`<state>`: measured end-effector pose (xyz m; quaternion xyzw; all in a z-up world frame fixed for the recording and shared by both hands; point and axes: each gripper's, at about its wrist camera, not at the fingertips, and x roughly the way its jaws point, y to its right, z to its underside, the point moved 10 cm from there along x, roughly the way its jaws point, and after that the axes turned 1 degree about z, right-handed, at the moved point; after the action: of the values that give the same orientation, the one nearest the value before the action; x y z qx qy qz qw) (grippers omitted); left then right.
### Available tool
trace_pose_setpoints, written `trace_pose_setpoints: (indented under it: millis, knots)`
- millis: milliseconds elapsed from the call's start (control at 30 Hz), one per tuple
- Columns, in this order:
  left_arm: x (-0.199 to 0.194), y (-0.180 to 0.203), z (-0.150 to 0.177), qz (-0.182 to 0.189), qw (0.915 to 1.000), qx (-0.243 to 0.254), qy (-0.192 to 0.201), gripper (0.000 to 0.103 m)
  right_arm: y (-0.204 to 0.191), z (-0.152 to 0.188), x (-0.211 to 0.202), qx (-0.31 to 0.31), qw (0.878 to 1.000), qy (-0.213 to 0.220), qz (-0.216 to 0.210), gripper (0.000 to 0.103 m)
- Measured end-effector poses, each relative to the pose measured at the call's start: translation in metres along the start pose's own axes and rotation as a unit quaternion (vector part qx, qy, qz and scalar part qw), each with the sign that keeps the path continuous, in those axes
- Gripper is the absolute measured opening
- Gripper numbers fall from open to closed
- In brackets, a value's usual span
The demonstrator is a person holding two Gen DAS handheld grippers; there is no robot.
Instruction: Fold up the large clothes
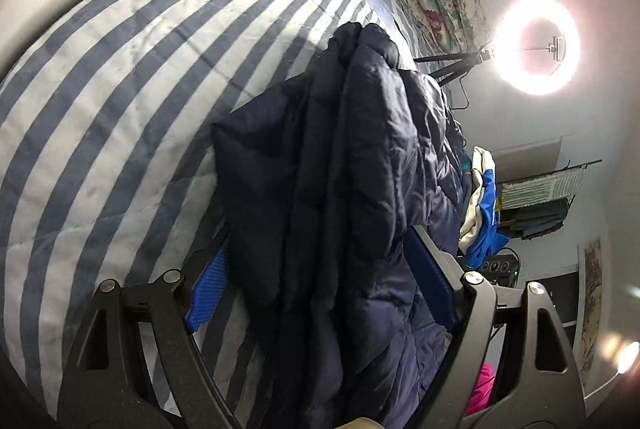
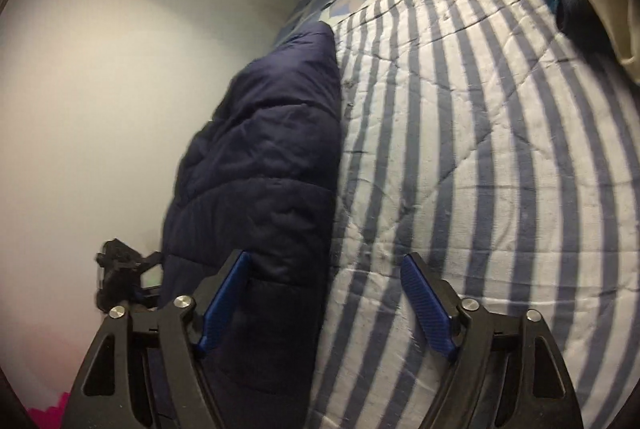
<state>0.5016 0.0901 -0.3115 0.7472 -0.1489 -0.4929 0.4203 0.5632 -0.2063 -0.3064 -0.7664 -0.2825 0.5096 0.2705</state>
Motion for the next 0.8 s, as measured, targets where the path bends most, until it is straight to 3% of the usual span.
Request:
trace_pose_setpoints:
  millis: [233, 367, 400, 567, 667, 800]
  knots:
    - [0.013, 0.009, -0.001, -0.035, 0.9987, 0.036, -0.005, 0.084, -0.014, 0.000, 0.018, 0.003, 1.000, -0.006, -0.024, 0.070]
    - [0.017, 0.010, -0.001, -0.056, 0.9972, 0.050, -0.005, 0.080, -0.027, 0.006, 0.036, 0.002, 0.999, -0.028, -0.040, 0.060]
    - [0.017, 0.011, -0.001, -0.063, 0.9964, 0.057, -0.002, 0.076, -0.031, 0.008, 0.041, -0.003, 0.999, -0.031, -0.032, 0.059]
    - [0.018, 0.022, 0.002, -0.082, 0.9916, 0.099, -0.001, 0.036, -0.048, 0.010, 0.044, -0.034, 0.999, -0.028, 0.023, 0.039]
    - [0.014, 0.037, 0.006, -0.111, 0.9827, 0.148, 0.013, 0.023, -0.064, 0.012, 0.038, -0.074, 0.994, -0.024, 0.071, 0.029]
    - [0.005, 0.053, 0.017, -0.129, 0.9750, 0.179, 0.023, 0.019, -0.092, 0.022, 0.030, -0.143, 0.977, -0.028, 0.156, 0.024]
